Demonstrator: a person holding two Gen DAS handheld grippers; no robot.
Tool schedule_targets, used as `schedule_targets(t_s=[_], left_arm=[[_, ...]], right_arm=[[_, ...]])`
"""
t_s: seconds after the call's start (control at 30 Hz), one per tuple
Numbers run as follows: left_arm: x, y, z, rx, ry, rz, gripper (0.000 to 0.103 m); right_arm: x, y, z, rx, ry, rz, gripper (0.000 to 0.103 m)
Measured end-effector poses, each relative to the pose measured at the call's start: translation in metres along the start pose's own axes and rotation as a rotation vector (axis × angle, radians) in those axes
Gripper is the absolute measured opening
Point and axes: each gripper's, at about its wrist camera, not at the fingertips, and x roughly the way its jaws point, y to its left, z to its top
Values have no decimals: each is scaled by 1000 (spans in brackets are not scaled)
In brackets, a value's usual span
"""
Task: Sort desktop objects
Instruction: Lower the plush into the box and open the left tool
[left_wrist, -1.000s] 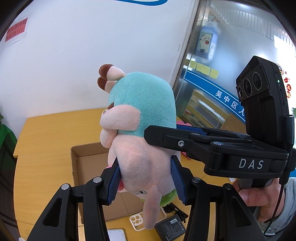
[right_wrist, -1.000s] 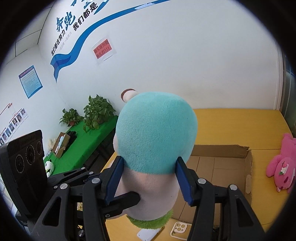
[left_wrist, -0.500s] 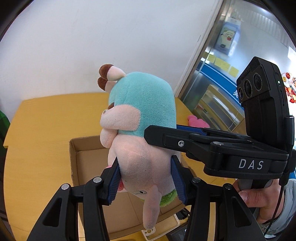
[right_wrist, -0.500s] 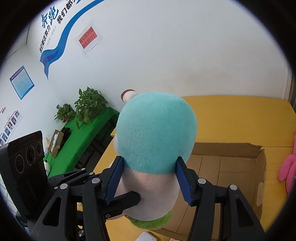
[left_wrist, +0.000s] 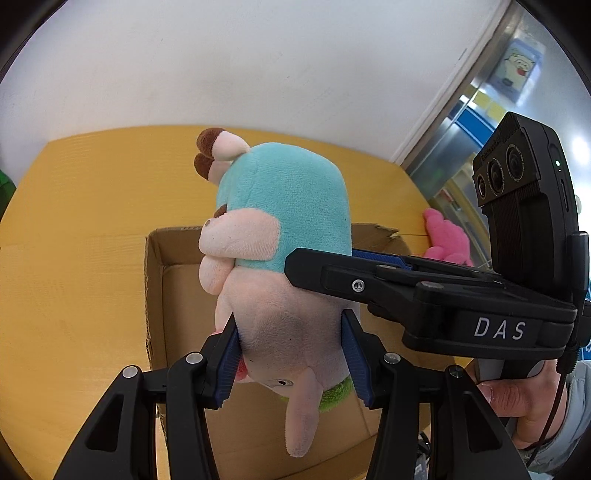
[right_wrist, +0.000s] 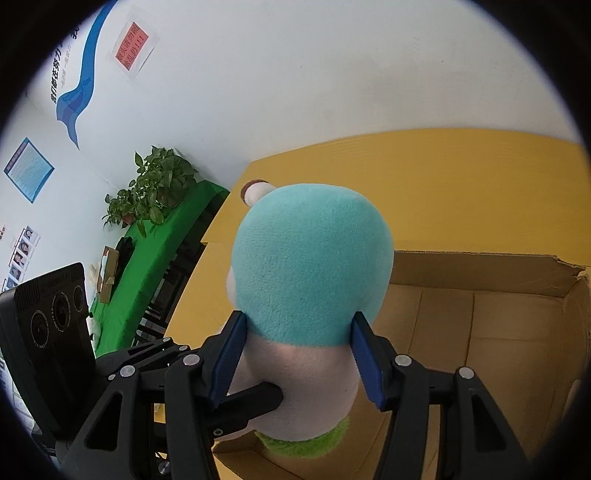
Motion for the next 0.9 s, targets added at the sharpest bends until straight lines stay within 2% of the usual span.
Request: schedule_targets(t_s=[0.1,0.33,0.57,0.67,0.77,0.83,0.9], left_arm=[[18,11,-2,-25,30,15,54],[65,30,-3,-98,128,103,54],[98,44,-11,-161,221,192,55],[97,45,-12,-174,214,193,60],[94,41,-14,-181,210,197,69],[83,35,-14,-176,187,208,69],[67,27,-13,-155,152,230,69]], right_arm=[[24,-9,1,16,28,14,56],[78,-34,-2,52,98,58,56],[132,-63,-10,110,183,140,56],[145,-70,-14,125,190,167,57],[146,-69,-12,130,188,178,66],[144,-71,-13,138,203,174,78],[142,-67,-13,133,224,184,79]])
